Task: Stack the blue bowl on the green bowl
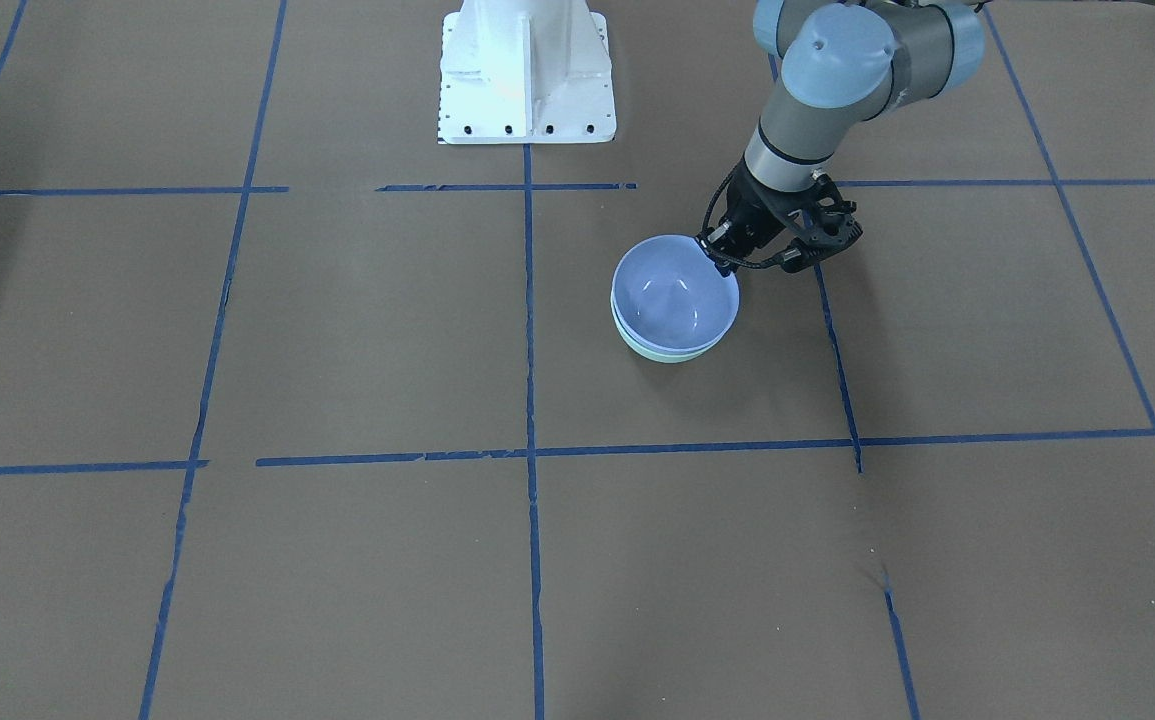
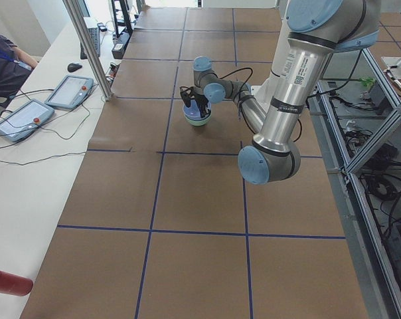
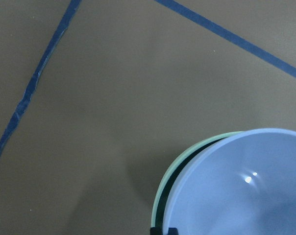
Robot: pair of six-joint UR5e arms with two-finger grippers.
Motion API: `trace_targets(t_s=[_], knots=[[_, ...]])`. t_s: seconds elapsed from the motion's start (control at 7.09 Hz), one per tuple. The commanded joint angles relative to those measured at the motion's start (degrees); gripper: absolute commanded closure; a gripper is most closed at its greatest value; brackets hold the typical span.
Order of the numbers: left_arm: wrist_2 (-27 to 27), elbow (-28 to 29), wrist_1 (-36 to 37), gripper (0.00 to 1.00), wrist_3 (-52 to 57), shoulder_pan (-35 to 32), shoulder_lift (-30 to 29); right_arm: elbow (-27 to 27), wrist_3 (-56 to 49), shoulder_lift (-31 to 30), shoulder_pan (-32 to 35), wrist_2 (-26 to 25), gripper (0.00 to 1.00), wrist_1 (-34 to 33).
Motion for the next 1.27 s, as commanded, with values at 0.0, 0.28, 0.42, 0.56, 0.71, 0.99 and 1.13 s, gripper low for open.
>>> trace_targets(t_s=[0.0,0.28,0.42,0.56,0.71,0.99,1.13], knots=[[0.03,0.28,-0.05,0.30,0.13,0.28,0.09,0.00,0.05,0.09,-0.01,0.00,0.00,0.00],[-0.66,-1.73,-0.13,0.00,0.57,-0.41,0.44,0.00,-0.04,0.00,-0.01,0.00,0.00,0.00],[-0.84,-4.35,-0.14,0.00,2.92,-1.03,1.66,0.00,-0.04,0.00,-0.01,0.00,0.00,0.00],[-1.89,-5.86,-0.14,0.00,11.30,-6.08,4.02,0.00,-0.04,0.00,-0.01,0.00,0.00,0.00],[-6.08,-5.96,-0.14,0.00,21.13,-11.61,7.09,0.00,0.05,0.00,-0.01,0.00,0.00,0.00],[-11.63,-5.88,-0.05,0.00,46.58,-24.70,15.60,0.00,0.05,0.00,0.07,0.00,0.00,0.00],[-13.39,-5.00,0.13,0.00,60.11,-30.42,19.82,0.00,-0.04,0.00,0.08,0.00,0.00,0.00]])
